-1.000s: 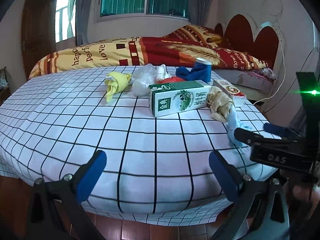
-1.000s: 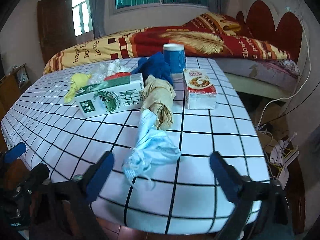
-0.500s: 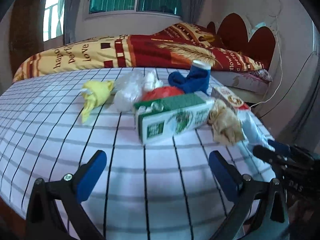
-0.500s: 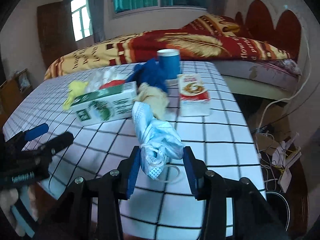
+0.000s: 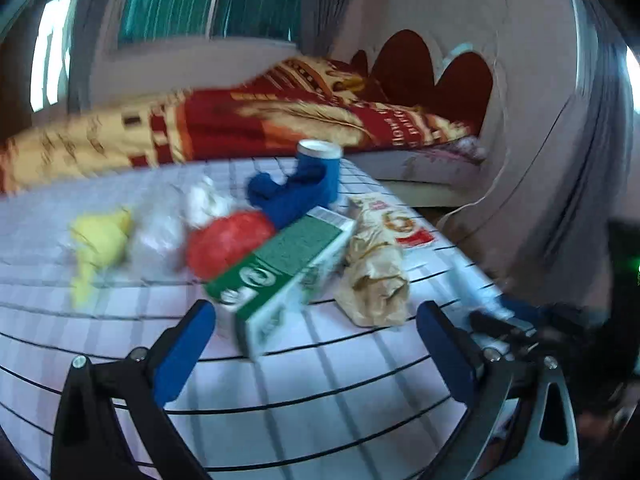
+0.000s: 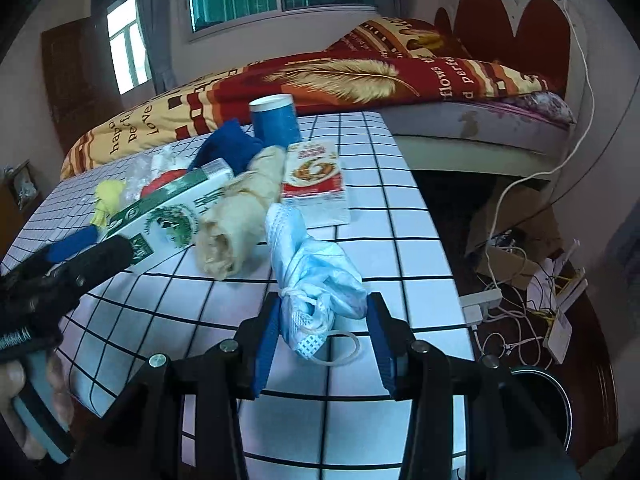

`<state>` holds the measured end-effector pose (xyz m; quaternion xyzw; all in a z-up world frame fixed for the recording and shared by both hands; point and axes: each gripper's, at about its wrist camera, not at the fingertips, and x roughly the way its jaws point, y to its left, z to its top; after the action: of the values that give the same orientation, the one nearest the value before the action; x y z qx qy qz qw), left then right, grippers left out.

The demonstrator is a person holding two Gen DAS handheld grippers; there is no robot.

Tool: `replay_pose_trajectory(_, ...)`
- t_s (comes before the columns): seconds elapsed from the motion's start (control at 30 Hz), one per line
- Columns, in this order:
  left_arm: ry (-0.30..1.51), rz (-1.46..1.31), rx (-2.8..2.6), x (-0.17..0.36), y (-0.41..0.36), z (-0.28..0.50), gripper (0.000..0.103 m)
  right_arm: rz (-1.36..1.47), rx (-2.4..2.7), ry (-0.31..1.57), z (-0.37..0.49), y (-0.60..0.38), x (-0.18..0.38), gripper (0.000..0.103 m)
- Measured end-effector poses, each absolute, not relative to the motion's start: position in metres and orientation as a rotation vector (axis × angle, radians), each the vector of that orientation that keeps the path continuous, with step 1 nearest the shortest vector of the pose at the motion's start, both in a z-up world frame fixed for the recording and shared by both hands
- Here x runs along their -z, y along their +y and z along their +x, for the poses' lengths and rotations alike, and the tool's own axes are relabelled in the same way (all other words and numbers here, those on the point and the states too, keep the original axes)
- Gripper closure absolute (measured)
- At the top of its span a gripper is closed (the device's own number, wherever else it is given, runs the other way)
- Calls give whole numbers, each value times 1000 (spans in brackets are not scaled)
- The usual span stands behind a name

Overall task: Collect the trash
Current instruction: 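Grasp the blue face mask with the right tool while the left tool grasps the green carton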

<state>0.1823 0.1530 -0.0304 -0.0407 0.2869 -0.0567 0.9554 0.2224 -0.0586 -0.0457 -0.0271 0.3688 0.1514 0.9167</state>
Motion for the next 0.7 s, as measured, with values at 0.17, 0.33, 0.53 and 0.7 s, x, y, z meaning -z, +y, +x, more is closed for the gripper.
replay_pose_trajectory(0.17, 666, -88, 30, 40, 177, 207, 2, -37, -301, 764, 228, -69, 47, 57)
replay_pose_trajectory(0.33, 726, -94, 129, 49, 173, 231, 11, -30, -299, 777, 235, -71, 51, 57)
replay_pose_trajectory(0.53, 761, -57, 184, 53, 154, 224, 60, -29, -303, 772, 234, -73, 51, 57)
replay_pose_trajectory(0.7, 736, -63, 140, 51, 148, 194, 62, -25, -320, 768, 228, -73, 50, 57)
